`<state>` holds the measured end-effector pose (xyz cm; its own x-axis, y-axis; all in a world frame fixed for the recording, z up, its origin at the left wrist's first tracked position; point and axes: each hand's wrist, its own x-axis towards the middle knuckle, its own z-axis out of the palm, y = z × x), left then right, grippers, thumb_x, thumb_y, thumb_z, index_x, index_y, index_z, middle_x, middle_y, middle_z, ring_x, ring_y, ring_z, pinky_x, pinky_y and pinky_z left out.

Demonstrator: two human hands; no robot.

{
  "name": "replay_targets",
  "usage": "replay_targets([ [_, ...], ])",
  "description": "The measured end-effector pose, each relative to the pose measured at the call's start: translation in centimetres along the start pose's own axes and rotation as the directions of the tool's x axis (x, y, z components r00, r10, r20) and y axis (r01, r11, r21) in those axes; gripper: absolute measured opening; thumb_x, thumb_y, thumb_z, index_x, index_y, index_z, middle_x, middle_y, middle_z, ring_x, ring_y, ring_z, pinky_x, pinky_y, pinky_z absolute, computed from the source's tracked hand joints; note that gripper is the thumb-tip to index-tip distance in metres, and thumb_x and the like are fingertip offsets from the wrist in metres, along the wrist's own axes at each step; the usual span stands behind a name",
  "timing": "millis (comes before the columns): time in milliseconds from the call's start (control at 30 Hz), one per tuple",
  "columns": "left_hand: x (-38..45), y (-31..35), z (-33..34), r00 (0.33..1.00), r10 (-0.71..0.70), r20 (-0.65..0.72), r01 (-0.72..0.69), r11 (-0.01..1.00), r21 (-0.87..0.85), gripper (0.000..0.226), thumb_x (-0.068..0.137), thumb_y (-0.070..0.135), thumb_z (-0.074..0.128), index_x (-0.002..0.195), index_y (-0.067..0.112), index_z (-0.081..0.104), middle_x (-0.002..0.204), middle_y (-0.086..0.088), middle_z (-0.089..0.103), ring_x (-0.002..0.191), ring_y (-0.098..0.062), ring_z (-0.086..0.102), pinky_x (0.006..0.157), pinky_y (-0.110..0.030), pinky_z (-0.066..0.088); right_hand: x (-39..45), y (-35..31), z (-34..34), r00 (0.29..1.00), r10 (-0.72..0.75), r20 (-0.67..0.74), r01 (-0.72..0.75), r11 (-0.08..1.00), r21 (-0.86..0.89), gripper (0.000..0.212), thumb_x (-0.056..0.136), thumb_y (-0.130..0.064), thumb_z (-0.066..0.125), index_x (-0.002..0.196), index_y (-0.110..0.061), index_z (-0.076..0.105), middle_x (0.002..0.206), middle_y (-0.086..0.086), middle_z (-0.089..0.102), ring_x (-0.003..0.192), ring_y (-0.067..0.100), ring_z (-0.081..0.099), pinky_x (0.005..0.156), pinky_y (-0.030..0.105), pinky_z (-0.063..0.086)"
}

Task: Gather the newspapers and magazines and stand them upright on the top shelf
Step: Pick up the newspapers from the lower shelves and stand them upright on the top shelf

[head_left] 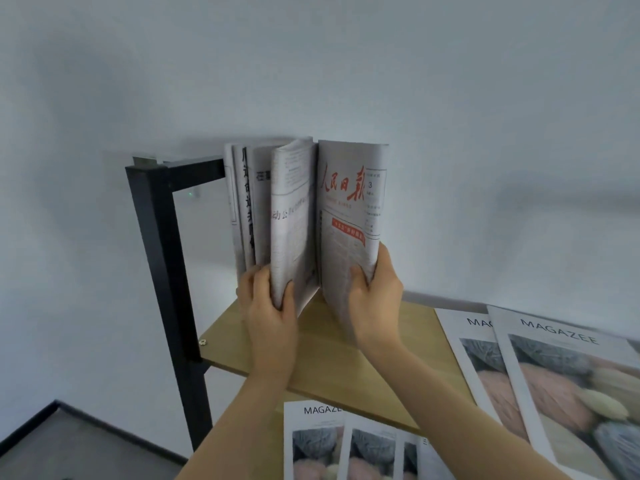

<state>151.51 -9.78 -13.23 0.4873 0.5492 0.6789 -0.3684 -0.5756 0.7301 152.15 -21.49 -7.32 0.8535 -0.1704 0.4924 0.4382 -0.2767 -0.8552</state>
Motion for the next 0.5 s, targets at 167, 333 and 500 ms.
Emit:
replay_targets([
  [167,1.0,-0.8,0.2,0.995,0.091,-0.049,-0.074,0.957,0.279,0.039,0.078,0.026,0.075,0.112,0.017,0.059,0.131,-0.006,0.038,0.120,-0.028,0.035,0.098,-0.032,0.024,0.2,0.2,0.7,1.000,-0.010,-0.004,0.010,0.999,0.033,0.039,0.092,0.001,0.046,0.128,-0.014,0.051,0.115,-0.002,0.064,0.105,0.011,0.058,0.091,0.022,0.050],
  [333,2.9,-2.8,0.7,0.981,0.196,0.000,-0.173,0.867,0.468,0.046,0.075,0.032,0.076,0.116,0.019,0.061,0.136,-0.012,0.034,0.124,-0.034,0.032,0.095,-0.050,0.030,0.1,0.7,1.6,1.000,-0.008,-0.012,0.009,0.997,0.078,0.037,0.092,0.002,0.046,0.122,-0.017,0.054,0.100,-0.017,0.062,0.092,-0.011,0.057,0.075,0.000,0.042],
  [500,3.5,-4.0,1.4,0.973,0.227,0.043,-0.209,0.786,0.582,0.082,0.078,0.041,0.070,0.146,0.023,0.029,0.143,-0.015,0.026,0.129,-0.038,0.030,0.098,-0.056,0.029,0.0,0.4,2.9,0.998,-0.014,-0.055,0.021,0.993,0.112,0.041,0.091,0.005,0.043,0.125,-0.016,0.052,0.112,-0.007,0.064,0.102,0.002,0.058,0.086,0.009,0.046],
])
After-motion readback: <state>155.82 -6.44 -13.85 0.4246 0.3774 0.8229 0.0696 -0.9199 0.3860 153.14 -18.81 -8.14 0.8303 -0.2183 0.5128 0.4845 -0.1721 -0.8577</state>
